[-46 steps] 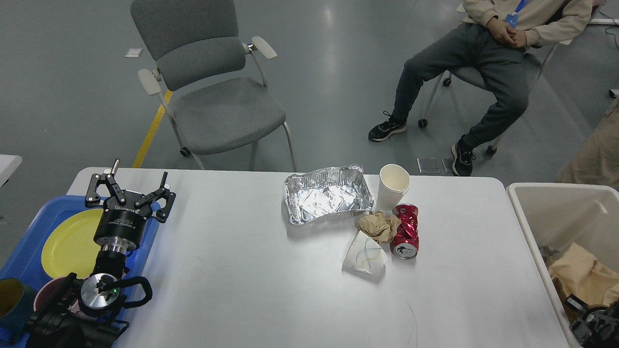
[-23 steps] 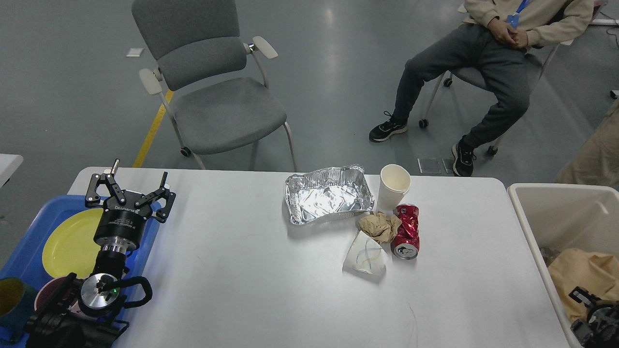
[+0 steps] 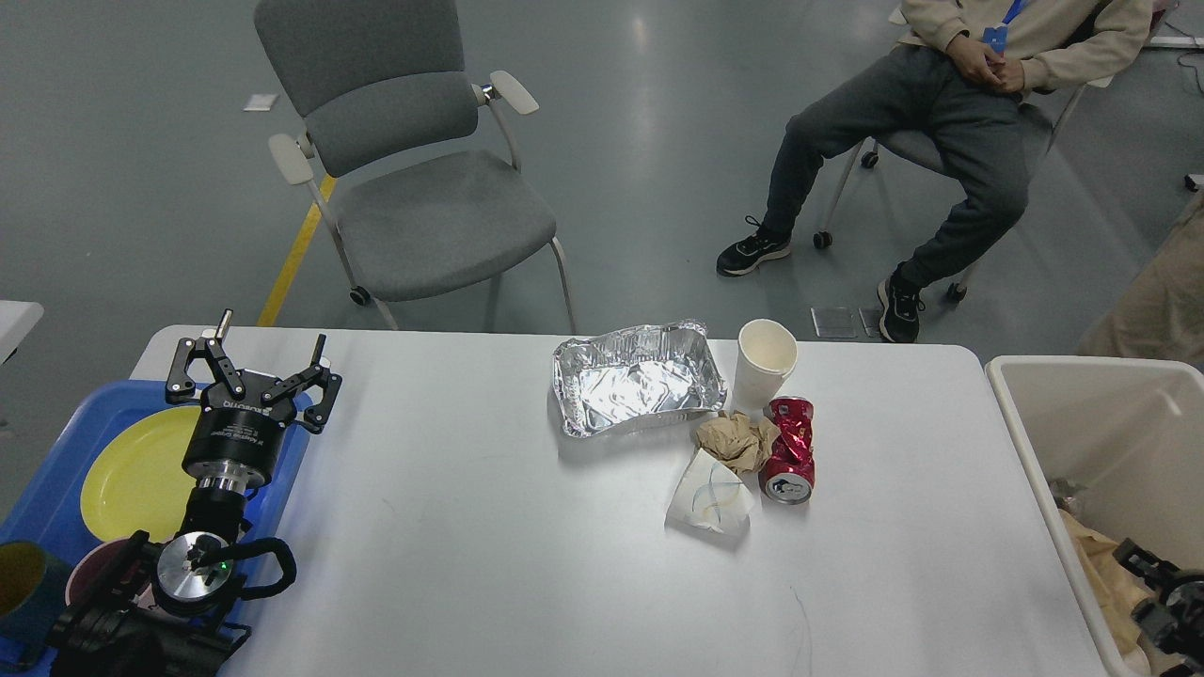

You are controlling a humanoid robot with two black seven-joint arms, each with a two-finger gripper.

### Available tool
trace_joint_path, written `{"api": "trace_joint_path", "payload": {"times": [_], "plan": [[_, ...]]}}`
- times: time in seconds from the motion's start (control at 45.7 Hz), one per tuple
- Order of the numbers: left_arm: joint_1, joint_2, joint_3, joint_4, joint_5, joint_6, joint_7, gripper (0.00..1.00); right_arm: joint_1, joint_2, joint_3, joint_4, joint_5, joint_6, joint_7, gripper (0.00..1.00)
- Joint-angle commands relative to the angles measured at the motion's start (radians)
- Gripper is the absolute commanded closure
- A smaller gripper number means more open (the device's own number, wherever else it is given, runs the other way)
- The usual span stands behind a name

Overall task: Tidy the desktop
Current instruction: 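Raise the right gripper out of the bin and swing it over the table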

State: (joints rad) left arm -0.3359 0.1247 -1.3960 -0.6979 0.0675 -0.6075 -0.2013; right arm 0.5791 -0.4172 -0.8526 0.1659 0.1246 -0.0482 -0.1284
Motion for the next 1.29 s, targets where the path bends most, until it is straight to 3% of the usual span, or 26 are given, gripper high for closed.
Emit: {"api": "trace_joint_path", "payload": {"times": [0.0, 0.175, 0.306, 0.525, 0.721, 1.049, 1.268], "plan": [[0.000, 0.000, 0.000, 0.000, 0.000, 0.000, 0.000, 0.04, 0.169, -0.092, -0.071, 0.168, -0.065, 0.080, 0.000, 0.00], [0.000, 0.000, -0.001, 0.000, 0.000, 0.000, 0.002, 0.04, 0.493, -0.167, -0.227, 0.453, -0.149, 0.201, 0.000, 0.00], [0.000, 0.000, 0.000, 0.000, 0.000, 0.000, 0.002, 0.04, 0.796, -0.157, -0.399, 0.694, -0.157, 0.320, -0.002, 0.00], [0.000, 0.000, 0.000, 0.000, 0.000, 0.000, 0.002, 0.04, 1.217, -0.013, -0.525, 0.918, -0.148, 0.565, -0.003, 0.00], [0.000, 0.000, 0.000, 0.000, 0.000, 0.000, 0.000, 0.04, 1.504, 0.103, -0.514, 1.079, -0.145, 0.791, -0.005, 0.00], [0.000, 0.001, 0.000, 0.000, 0.000, 0.000, 0.000, 0.04, 1.860, 0.147, -0.398, 1.491, -0.142, 0.820, -0.005, 0.00], [0.000, 0.000, 0.000, 0.000, 0.000, 0.000, 0.000, 0.04, 1.906, 0.192, -0.379, 1.543, -0.140, 0.795, -0.005, 0.00]]}}
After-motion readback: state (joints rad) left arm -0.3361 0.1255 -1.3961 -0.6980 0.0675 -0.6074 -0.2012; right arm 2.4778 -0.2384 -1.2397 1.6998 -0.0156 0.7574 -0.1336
